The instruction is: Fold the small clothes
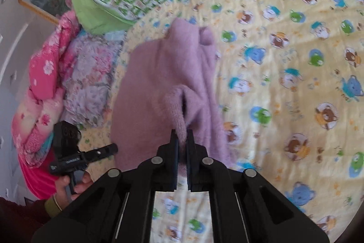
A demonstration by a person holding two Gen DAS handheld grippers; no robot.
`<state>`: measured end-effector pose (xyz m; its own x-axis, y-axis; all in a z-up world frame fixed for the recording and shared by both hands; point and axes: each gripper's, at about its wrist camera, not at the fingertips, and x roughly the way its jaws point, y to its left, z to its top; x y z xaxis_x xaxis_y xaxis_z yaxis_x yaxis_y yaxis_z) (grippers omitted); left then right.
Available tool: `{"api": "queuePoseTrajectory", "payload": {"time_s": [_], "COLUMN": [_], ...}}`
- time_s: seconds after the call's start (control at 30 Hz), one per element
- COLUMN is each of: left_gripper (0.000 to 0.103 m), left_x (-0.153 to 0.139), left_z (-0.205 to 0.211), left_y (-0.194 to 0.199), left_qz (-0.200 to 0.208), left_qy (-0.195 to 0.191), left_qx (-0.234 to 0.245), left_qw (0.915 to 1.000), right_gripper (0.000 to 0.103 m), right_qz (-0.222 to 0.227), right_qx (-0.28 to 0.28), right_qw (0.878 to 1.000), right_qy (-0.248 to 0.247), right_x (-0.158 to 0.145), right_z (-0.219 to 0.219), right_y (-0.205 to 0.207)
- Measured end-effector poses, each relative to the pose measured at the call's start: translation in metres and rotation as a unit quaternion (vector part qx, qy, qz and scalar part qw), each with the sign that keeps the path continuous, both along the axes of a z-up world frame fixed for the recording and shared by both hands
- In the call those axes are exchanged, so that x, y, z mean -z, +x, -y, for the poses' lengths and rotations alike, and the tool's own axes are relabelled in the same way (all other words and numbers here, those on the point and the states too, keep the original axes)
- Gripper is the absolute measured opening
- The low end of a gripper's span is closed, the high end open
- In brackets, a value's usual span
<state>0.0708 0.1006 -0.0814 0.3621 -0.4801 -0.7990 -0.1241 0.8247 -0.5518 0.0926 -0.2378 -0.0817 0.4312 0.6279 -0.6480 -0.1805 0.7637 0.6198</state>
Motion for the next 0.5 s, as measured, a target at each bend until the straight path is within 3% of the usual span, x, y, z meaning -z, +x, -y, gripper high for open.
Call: {"api": "queuePoseTrajectory", "payload": {"time_s": [0.13, 0.23, 0.33, 0.4, 0.5], "left_gripper": [0.062, 0.062, 0.062, 0.062, 0.062], "left_x": [0.012, 0.014, 0.012, 0.011, 0.013], "left_z": [0.004, 0.003, 0.004, 0.004, 0.001], "left_y": [-0.002, -0.003, -0.003, -0.002, -0.003], "left_qz": [-0.014, -0.018, -0.014, -0.015, -0.019], "left_qy": [-0.007, -0.013, -0.009, -0.009, -0.019], "left_qx": [0.002, -0.001, -0.002, -0.004, -0.008], "left_qw": [0.9999, 0.9998, 0.9999, 0.9998, 0.9996], "right_gripper": [0.006, 0.009, 0.020, 0.020, 0.020], "right_qz": [-0.031, -0.039, -0.028, 0.016, 0.077], "right_qx": [0.001, 0.015, 0.024, 0.029, 0.003], "right_qw": [0.999, 0.999, 0.998, 0.997, 0.996], "right_qy": [-0.026, -0.027, -0.049, -0.066, -0.051], "right_x": [0.032, 0.033, 0.014, -0.014, -0.048], "right_z": [-0.005, -0.004, -0.003, -0.006, -0.024], "right_y": [-0.001, -0.005, -0.008, -0.012, -0.011]}}
